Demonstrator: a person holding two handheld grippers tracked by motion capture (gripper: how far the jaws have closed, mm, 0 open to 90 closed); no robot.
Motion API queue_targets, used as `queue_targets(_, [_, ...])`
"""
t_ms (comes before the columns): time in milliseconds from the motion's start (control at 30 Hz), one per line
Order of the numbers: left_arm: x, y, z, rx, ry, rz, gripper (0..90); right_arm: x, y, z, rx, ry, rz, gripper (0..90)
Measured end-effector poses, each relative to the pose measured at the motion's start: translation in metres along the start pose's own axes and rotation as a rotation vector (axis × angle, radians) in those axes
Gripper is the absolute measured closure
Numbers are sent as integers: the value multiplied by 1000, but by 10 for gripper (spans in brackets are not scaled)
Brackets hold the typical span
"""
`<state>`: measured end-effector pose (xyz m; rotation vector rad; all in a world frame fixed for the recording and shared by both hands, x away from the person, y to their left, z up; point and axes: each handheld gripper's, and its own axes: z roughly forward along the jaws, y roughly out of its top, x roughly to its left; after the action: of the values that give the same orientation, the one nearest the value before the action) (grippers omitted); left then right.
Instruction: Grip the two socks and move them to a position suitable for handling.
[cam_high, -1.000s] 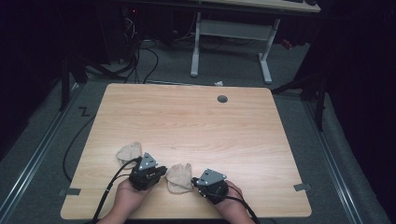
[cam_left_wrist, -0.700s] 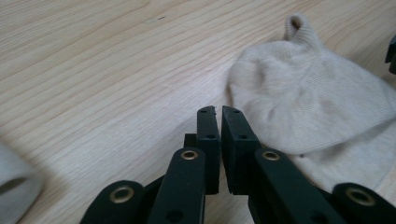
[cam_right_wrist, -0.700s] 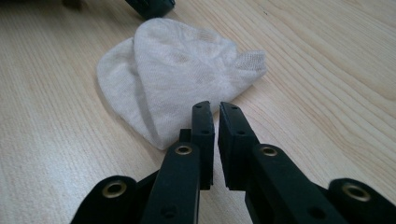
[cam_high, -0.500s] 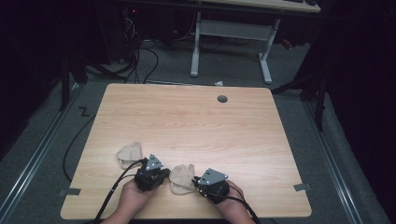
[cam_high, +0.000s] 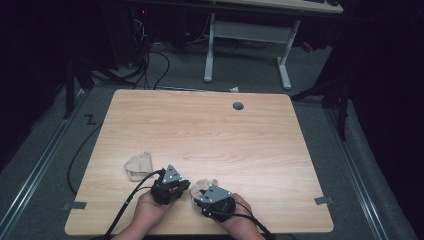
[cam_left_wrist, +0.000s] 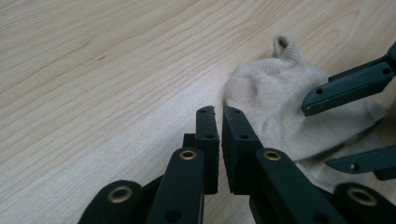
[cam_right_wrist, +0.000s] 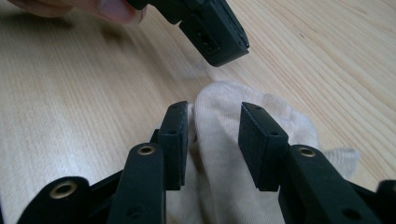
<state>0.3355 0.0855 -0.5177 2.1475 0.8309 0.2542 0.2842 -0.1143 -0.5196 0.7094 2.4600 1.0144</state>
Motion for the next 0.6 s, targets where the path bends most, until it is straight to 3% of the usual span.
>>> queue_targets(133, [1,-2,-3,1,3,-2,845,2,4,6,20,-20,-27,653])
queue_targets(167, [1,-2,-4,-2,6,-4,844,3,4,9,32,-23,-33,680])
queue_targets(200, [2,-2,-6,-5,5,-5,844,2,4,10,47,-25,-37,761])
queue_targets(233, [2,-1,-8,-15,5,-9,844,-1,5,8,44,-17,12,876])
queue_targets(333, [0,1,-9,-24,0,-13,848,-4,6,3,20,-31,32,880])
queue_targets(367, [-3,2,-10,-30,-5,-7,849,-9,5,-3,-12,-36,79,880])
queue_targets(433, [-9,4,-10,-35,-21,8,849,-11,5,-4,-21,-41,90,880])
queue_targets(467, [-12,5,-10,-37,-27,14,849,-15,3,-9,-48,-54,120,879])
queue_targets(600, [-21,7,-4,-24,-59,30,849,-20,0,-14,-74,-61,152,878])
